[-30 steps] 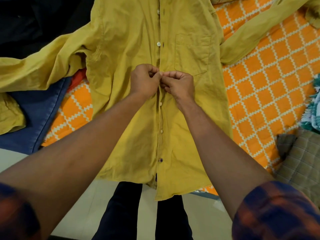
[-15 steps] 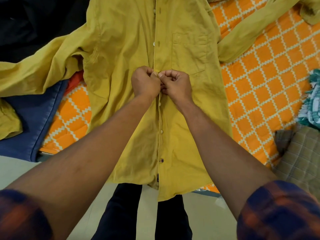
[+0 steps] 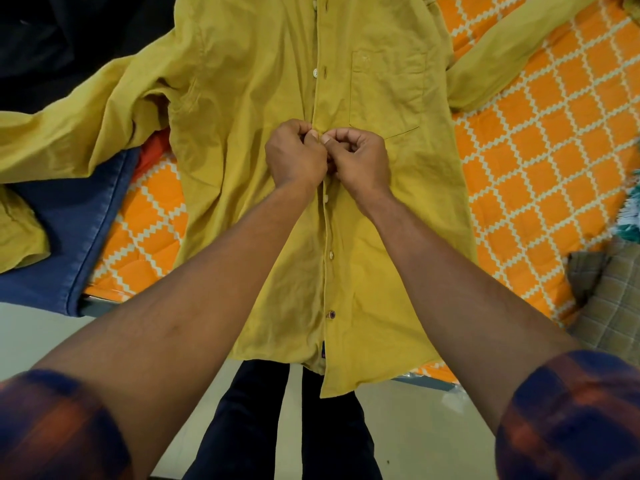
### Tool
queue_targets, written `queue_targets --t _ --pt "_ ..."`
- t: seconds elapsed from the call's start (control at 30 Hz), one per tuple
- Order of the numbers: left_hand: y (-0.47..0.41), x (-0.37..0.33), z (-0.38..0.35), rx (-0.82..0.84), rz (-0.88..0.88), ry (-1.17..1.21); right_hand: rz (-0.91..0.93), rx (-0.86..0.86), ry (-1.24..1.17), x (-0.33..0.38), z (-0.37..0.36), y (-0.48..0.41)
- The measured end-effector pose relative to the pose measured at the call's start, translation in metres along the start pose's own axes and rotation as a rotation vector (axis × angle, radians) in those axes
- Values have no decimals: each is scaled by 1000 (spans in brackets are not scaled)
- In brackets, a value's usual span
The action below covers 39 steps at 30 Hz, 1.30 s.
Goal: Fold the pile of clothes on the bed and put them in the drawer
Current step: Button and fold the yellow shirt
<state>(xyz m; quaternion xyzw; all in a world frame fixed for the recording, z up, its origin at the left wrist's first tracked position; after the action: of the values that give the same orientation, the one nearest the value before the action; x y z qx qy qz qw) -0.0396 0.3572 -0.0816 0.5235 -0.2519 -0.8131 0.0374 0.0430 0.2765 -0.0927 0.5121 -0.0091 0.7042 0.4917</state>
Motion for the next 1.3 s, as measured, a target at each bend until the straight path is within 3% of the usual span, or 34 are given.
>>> queue_targets --t 0.13,0.33,0.63,0.9,1.3 --pt "-5 1 2 51 63 42 -93 83 30 6 4 -6" --pt "-11 1 4 105 97 24 -17 98 130 3 1 -11" --pt "4 8 -2 -97 -2 74 83 81 32 -8 2 -10" --pt "12 3 -12 -286 -4 0 275 -60 94 -13 2 -6" --pt "14 13 -11 -229 9 245 392 -111 149 -18 1 -5"
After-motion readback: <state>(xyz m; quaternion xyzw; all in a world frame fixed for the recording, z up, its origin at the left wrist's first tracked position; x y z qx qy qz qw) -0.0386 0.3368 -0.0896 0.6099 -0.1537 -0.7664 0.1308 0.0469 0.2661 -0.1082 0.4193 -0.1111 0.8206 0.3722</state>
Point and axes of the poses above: each hand's wrist, its own y-axis away from the middle knuckle, its own z-axis out of the back of the hand, x = y × z, the point moved 3 cm from there along -y, towards the middle knuckle, and after that the axes turned 14 degrees about y, right-handed, at the moved point
